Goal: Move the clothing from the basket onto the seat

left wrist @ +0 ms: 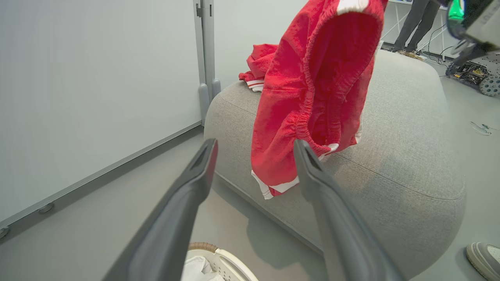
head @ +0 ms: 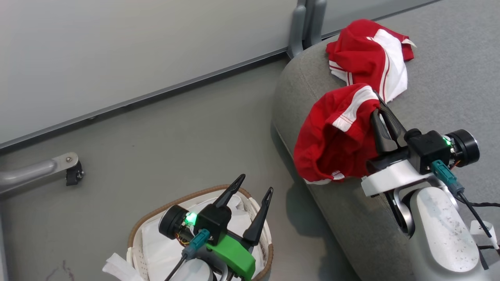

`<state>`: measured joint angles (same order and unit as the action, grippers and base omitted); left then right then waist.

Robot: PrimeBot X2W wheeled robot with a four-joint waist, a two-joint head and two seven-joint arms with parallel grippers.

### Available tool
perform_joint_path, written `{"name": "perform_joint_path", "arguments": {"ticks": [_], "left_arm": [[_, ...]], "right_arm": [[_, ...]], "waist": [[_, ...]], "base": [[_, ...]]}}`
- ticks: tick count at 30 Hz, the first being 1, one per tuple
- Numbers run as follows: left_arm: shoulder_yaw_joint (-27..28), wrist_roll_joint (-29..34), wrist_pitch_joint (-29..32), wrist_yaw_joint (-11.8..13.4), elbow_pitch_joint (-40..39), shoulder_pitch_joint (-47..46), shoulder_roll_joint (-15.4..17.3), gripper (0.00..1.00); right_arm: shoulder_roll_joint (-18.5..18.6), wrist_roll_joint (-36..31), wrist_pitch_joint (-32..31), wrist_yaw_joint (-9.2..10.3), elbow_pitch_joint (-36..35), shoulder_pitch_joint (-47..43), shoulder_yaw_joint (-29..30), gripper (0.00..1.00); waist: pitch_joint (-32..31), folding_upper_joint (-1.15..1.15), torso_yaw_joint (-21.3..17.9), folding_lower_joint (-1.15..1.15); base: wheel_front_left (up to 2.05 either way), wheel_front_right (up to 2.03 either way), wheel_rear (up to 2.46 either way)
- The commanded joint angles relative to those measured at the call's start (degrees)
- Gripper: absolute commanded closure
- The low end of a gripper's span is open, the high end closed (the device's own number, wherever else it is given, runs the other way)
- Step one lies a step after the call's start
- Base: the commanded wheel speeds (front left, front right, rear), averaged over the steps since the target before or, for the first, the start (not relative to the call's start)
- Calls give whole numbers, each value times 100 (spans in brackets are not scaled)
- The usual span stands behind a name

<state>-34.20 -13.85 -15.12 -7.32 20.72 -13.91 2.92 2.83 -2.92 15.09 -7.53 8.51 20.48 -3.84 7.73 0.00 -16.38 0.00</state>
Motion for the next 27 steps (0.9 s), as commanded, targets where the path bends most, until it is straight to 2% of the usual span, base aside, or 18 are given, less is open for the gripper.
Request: {"name": "perform_joint_path", "arguments": {"ticks": [1,7,12,15,16,22,27], "left_arm": [[-20,38,-4,-25,9,-123,11,0],[-33,71,-4,-20,-31,-215,104,0],[68,101,-4,-21,-126,-315,155,0],[138,161,-4,-21,-221,-397,182,0],[149,200,-4,-21,-285,-455,208,0],[-1,234,-4,-21,-471,-684,276,0],[-73,279,-4,-21,-502,-922,337,0]], "right_arm": [[14,14,12,8,4,60,55,100],[14,-130,12,8,-13,485,209,100],[68,-344,12,8,-50,1119,614,100],[351,-503,12,8,-63,1608,828,100],[575,-574,12,8,-72,1977,980,100],[1371,-665,12,8,80,3061,1610,100],[1700,-611,11,8,316,3560,2152,100]], "waist": [[285,0,-344,0],[503,0,-466,0],[724,0,-425,0],[904,0,-358,0],[1056,0,-298,0],[1604,0,-44,0],[2148,0,185,0]], "base": [[0,0,0],[0,0,0],[0,0,0],[0,0,0],[0,0,0],[0,0,0],[0,0,0]]}}
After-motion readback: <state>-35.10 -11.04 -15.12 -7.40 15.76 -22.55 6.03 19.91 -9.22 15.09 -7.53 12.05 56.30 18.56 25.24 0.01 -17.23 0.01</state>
